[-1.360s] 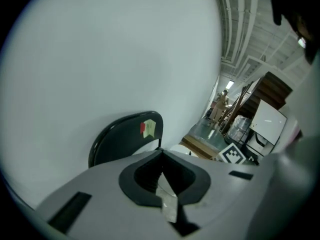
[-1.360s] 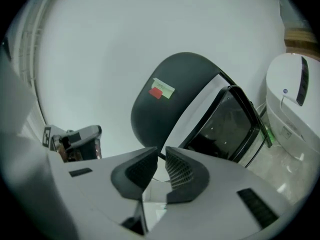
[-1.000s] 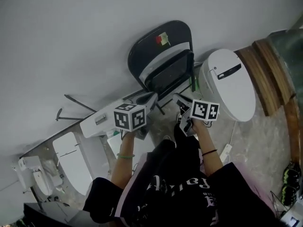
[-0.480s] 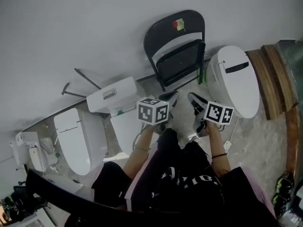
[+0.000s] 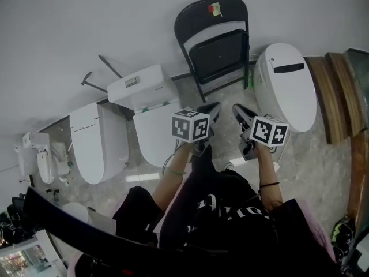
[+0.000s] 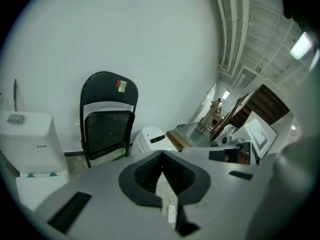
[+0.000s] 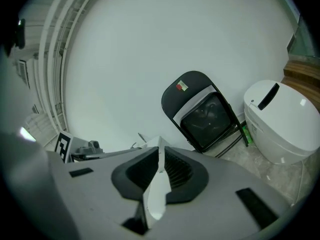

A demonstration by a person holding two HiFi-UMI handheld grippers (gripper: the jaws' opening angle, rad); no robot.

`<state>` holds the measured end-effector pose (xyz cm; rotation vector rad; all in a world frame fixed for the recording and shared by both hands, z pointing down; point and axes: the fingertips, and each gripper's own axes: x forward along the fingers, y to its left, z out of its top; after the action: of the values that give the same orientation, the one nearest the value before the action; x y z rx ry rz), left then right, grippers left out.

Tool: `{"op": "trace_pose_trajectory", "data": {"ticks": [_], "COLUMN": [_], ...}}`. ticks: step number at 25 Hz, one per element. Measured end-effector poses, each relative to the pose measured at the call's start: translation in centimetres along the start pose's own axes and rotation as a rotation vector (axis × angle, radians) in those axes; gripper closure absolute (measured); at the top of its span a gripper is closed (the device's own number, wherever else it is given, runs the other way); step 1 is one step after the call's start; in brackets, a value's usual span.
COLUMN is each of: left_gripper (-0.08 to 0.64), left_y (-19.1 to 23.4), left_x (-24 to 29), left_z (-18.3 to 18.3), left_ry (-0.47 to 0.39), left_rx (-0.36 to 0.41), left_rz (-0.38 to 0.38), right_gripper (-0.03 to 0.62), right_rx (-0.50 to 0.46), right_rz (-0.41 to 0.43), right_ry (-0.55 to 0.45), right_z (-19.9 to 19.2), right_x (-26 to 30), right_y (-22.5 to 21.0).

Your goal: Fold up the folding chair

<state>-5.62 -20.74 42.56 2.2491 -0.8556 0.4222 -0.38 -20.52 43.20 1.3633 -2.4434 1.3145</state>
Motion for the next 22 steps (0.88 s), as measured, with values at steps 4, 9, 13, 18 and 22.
{"op": "trace_pose_trajectory", "data": {"ticks": [4, 9, 13, 18, 22], "left_gripper": [0.557, 0.557, 0.557, 0.557, 0.557], "left_y": [-4.4, -7.9, -9.0, -8.2, -6.9], "left_x": [-1.3, -3.4, -6.1, -9.3, -11.7], "left_z": [-4.2, -8.7, -11.5, -11.4, -11.1], "left_ry": [-0.019, -0.047, -0.044, -0.091, -0.138], "left_rx": [-0.026, -0.092, -0.1, -0.074, -0.077], "left_rz": [0.026, 0.052, 0.075, 0.109, 0.105], "right_gripper": [0.549, 0.551, 0.551, 0.551, 0.551], "right_rx": [-0.016, -0.018, -0.04, -0.085, -0.114], "right_rz": [0.012, 0.05, 0.046, 0.061, 0.048], "right_ry": [0.025, 0.041, 0.002, 0.015, 0.027], "right_z": [-3.5, -6.7, -8.3, -9.9, -11.3], "right_x": [-4.9, -8.6, -9.9, -9.5, -8.7], "right_y": [-0.6, 0.3, 1.5, 4.2, 6.3]}}
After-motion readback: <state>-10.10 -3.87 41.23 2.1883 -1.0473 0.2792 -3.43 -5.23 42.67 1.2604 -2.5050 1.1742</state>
